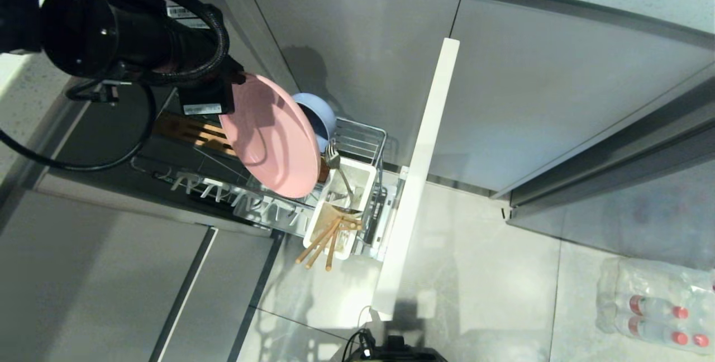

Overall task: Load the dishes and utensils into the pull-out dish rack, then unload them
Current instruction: Pick up the plate and place it in the cupboard

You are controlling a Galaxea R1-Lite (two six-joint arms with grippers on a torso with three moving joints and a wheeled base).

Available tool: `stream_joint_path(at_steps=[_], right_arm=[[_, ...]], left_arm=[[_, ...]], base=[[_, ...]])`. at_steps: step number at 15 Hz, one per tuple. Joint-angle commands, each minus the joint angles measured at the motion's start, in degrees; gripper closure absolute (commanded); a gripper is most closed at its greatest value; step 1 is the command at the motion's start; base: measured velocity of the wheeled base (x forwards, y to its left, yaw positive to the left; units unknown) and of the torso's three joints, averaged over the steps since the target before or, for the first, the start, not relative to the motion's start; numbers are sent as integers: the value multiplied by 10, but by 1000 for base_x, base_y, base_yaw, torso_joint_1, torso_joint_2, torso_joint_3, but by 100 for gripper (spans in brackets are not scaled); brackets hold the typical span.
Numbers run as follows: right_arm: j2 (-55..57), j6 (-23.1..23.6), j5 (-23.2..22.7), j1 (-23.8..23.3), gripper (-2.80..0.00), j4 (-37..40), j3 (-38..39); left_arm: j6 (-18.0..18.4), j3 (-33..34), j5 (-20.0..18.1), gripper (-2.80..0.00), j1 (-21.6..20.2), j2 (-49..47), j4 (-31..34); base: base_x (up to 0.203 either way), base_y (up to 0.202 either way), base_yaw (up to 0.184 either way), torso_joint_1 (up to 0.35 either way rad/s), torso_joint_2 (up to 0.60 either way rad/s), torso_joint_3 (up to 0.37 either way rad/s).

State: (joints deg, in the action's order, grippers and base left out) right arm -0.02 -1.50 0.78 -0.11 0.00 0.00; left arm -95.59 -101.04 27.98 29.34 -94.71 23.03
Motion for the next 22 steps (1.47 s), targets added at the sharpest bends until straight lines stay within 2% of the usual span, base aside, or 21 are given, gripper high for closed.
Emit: stream_joint_path(at_steps=[1, 4, 12, 14, 17, 22], right_arm=[[0, 0, 1, 0, 0, 0, 0], [0, 0, 0, 0, 0, 0, 0], [0, 0, 0, 0, 0, 0, 0], [0, 0, 0, 0, 0, 0, 0], [0, 0, 0, 0, 0, 0, 0], [0, 0, 0, 0, 0, 0, 0]], left_arm=[[-6, 19, 3, 0, 0, -1, -19], [-5, 48, 9, 0, 5, 5, -55], [-2, 68, 18, 0, 7, 3, -44], [14, 76, 19, 0, 15, 12, -41], [20, 90, 29, 0, 38, 24, -17], [20, 94, 40, 0, 38, 29, 41]], base=[[0, 0, 0, 0, 0, 0], [0, 0, 0, 0, 0, 0], [0, 0, 0, 0, 0, 0], [0, 0, 0, 0, 0, 0], [0, 0, 0, 0, 0, 0], [0, 0, 0, 0, 0, 0]])
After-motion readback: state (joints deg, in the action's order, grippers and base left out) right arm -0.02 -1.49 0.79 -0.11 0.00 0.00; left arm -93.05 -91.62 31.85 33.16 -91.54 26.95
